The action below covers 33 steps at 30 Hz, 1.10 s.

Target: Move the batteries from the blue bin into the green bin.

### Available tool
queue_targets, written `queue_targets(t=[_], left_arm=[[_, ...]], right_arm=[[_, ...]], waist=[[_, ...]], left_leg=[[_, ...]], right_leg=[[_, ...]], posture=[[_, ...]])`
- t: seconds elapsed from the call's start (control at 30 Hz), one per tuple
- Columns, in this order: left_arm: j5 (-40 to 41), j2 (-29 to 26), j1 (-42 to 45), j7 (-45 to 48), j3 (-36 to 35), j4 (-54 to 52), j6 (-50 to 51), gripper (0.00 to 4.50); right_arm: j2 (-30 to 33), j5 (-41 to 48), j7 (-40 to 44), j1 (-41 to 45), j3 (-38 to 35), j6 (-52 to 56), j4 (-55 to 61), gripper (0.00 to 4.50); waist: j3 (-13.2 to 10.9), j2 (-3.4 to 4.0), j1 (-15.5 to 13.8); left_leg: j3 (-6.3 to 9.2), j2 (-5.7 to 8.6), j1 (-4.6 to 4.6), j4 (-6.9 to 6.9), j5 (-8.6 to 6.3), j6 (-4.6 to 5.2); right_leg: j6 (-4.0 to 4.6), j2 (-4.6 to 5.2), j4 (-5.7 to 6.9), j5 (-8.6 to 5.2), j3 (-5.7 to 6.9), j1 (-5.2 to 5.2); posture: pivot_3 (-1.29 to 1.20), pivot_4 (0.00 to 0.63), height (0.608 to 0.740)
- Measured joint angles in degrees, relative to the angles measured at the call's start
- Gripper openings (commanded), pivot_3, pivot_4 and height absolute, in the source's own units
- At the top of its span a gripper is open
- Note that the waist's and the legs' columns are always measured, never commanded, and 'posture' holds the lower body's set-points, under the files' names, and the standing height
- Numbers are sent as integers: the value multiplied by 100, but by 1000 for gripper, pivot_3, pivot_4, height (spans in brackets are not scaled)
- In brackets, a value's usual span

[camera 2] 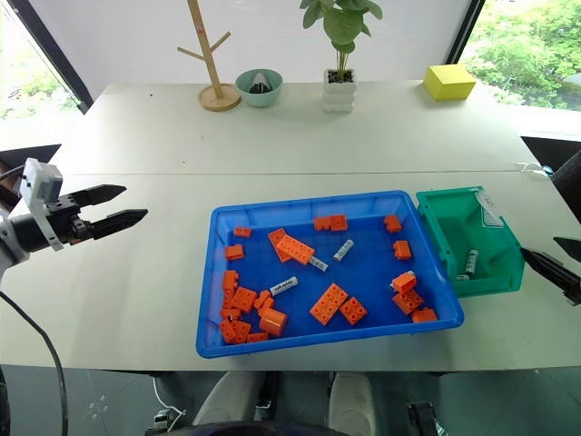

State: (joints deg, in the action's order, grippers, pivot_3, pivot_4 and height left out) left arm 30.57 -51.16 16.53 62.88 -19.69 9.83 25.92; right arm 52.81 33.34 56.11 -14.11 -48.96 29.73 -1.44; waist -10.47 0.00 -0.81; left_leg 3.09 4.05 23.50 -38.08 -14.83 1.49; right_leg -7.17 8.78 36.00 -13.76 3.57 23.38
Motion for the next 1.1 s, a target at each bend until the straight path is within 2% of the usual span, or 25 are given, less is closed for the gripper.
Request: queue_targets(t=[0.57, 0.87, 0.97, 1.1], left_arm=[[-147, -3, 174, -148, 52, 68, -112, 4500], [22, 97, 164, -111, 90, -408, 35, 4500], [133, 92, 149, 1, 99, -523, 167, 4500], [278, -82, 247, 362, 187, -674, 387, 4500]], right_arm=[[1, -120, -97, 50, 1, -16, -63, 3497], [320, -113, -73, 674, 200, 47, -213, 3497], [388, 80, -42, 954, 449, 299, 220, 3497], [512, 506, -80, 1904, 1399, 774, 1231, 3497]], waist=[[0, 0, -2], [-2, 3, 5], [-3, 5, 18], [-7, 6, 32]], left_leg=[[0, 0, 1, 0, -4, -6], [-2, -1, 1, 3, -1, -1], [-3, -1, 2, 4, 0, 0], [-1, -8, 2, 4, 0, 0]], right_leg=[[-3, -1, 0, 2, 0, 0], [-5, -2, 0, 3, -1, 3], [-4, -1, 1, 3, -3, 5], [2, -2, 1, 1, -4, 8]], posture=[[0, 150, 702], [0, 150, 702], [0, 150, 702], [0, 150, 702]])
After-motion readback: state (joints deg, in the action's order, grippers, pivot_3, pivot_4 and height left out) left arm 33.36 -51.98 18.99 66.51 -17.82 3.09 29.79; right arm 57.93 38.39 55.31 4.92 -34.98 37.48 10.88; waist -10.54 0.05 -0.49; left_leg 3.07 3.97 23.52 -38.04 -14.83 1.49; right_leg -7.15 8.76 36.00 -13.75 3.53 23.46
